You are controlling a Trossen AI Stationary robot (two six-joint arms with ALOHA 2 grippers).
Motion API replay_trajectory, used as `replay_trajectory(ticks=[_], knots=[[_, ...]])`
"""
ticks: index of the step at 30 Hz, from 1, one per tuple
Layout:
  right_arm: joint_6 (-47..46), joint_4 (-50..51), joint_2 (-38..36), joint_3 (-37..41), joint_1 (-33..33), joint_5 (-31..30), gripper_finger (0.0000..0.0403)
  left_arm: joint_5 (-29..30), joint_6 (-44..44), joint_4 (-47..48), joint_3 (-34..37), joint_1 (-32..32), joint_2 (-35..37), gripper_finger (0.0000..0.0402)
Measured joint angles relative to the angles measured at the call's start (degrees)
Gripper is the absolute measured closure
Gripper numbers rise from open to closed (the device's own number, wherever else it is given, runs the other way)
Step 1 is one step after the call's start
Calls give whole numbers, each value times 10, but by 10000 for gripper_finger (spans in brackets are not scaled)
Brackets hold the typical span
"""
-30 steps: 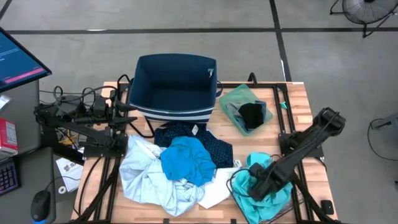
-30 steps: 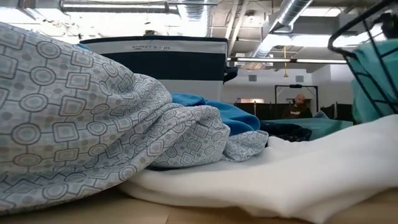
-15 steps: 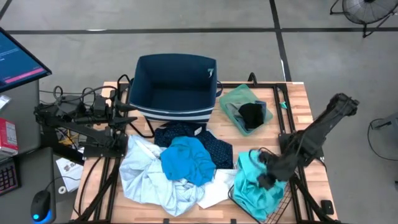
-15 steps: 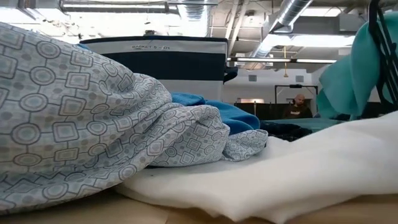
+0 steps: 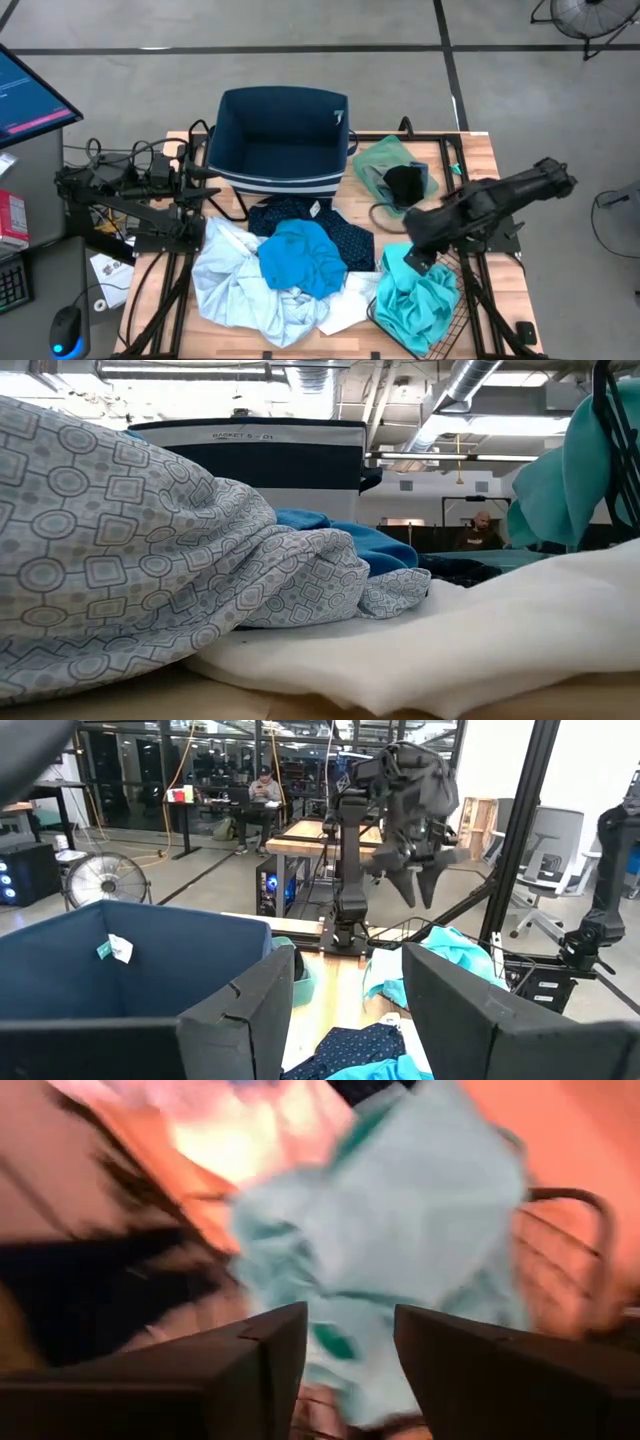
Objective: Pick & Place Cloths
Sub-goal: Put the light blue shorts into the black wire basket
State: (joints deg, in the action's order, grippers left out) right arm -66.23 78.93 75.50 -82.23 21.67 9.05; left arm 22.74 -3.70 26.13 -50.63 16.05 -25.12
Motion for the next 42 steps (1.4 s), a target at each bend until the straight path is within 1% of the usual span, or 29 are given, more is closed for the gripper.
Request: replay_trajectory(ticks=[1, 4, 6, 8, 10, 12, 18, 20, 22, 34, 38, 42], knots=[[35, 16, 18, -11, -17, 1, 263, 0, 0, 0, 0, 0, 0, 229], [132, 18, 73, -41, -65, 4, 276, 0, 0, 0, 0, 0, 0, 229], [192, 24, 109, -65, -88, 22, 281, 0, 0, 0, 0, 0, -1, 229], [240, 37, 139, -85, -99, 44, 282, 1, 0, 0, 0, 0, -2, 229], [287, 47, 163, -99, -108, 72, 272, 1, 0, 0, 0, 0, -2, 229], [322, 51, 183, -110, -118, 93, 250, 2, 0, 0, 0, 0, -2, 229], [375, 71, 228, -113, -140, 121, 149, 2, 0, 0, 0, 0, -2, 229], [394, 78, 244, -113, -143, 121, 125, 2, 0, 0, 0, 0, -2, 229], [405, 77, 264, -113, -147, 120, 111, 2, 0, 1, 0, 0, -2, 229], [408, 81, 386, -113, -146, 96, 106, -1, 0, 7, 0, 0, -2, 229], [406, 109, 417, -113, -141, 72, 106, -1, 0, 15, 0, 0, -2, 229], [402, 110, 437, -112, -142, 51, 116, -1, 0, 16, 0, 0, -2, 229]])
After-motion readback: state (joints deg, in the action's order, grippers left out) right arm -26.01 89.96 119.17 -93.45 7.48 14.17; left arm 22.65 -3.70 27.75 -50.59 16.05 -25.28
